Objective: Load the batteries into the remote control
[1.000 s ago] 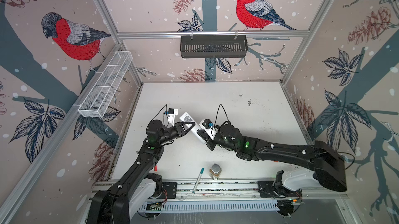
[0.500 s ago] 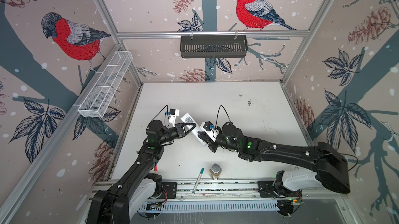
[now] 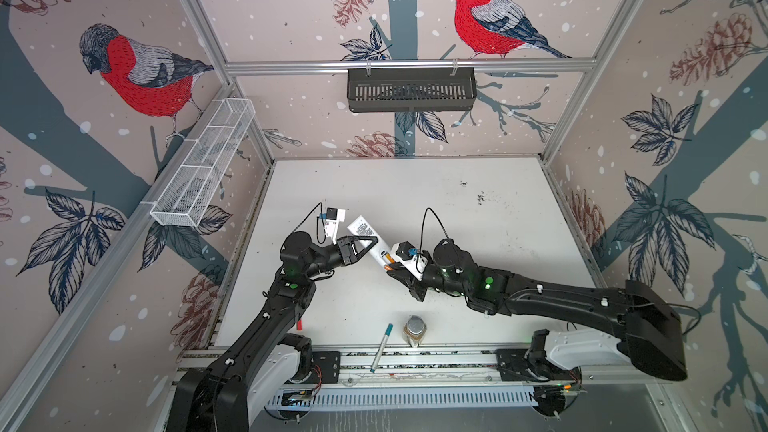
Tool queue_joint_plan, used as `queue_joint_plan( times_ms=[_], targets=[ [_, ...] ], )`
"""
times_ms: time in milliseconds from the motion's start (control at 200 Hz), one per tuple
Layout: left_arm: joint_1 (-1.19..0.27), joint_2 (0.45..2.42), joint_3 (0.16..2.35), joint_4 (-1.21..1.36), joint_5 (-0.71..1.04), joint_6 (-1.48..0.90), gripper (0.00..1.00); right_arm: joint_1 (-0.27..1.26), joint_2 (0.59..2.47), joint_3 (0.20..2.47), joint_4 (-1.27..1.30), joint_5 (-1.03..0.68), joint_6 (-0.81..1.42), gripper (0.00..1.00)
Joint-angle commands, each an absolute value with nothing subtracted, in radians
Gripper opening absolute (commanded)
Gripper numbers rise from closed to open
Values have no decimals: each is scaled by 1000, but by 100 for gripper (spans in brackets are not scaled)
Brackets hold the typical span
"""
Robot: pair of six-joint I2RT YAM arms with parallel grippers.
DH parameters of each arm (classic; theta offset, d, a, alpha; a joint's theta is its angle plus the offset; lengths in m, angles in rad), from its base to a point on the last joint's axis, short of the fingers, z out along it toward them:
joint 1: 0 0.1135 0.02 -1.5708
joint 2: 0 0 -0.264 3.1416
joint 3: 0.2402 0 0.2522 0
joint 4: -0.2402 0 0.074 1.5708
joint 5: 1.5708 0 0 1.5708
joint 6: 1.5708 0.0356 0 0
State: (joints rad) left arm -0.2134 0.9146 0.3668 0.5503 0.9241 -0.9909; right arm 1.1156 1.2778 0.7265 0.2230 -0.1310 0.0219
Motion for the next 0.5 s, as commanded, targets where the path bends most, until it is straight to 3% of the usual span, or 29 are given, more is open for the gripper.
queue_joint_plan(
  times_ms=[0, 310, 490],
  targets=[
    [-210, 905, 383, 777, 945, -1052, 0, 1102, 1260, 713, -10, -112, 50, 20],
    [-212, 878, 384, 635, 906, -950, 0, 1065, 1175, 690, 45, -136, 75, 16],
    [-211, 861, 399, 449, 798, -835, 0, 1024, 1168, 655, 71, -101, 117, 16]
  ],
)
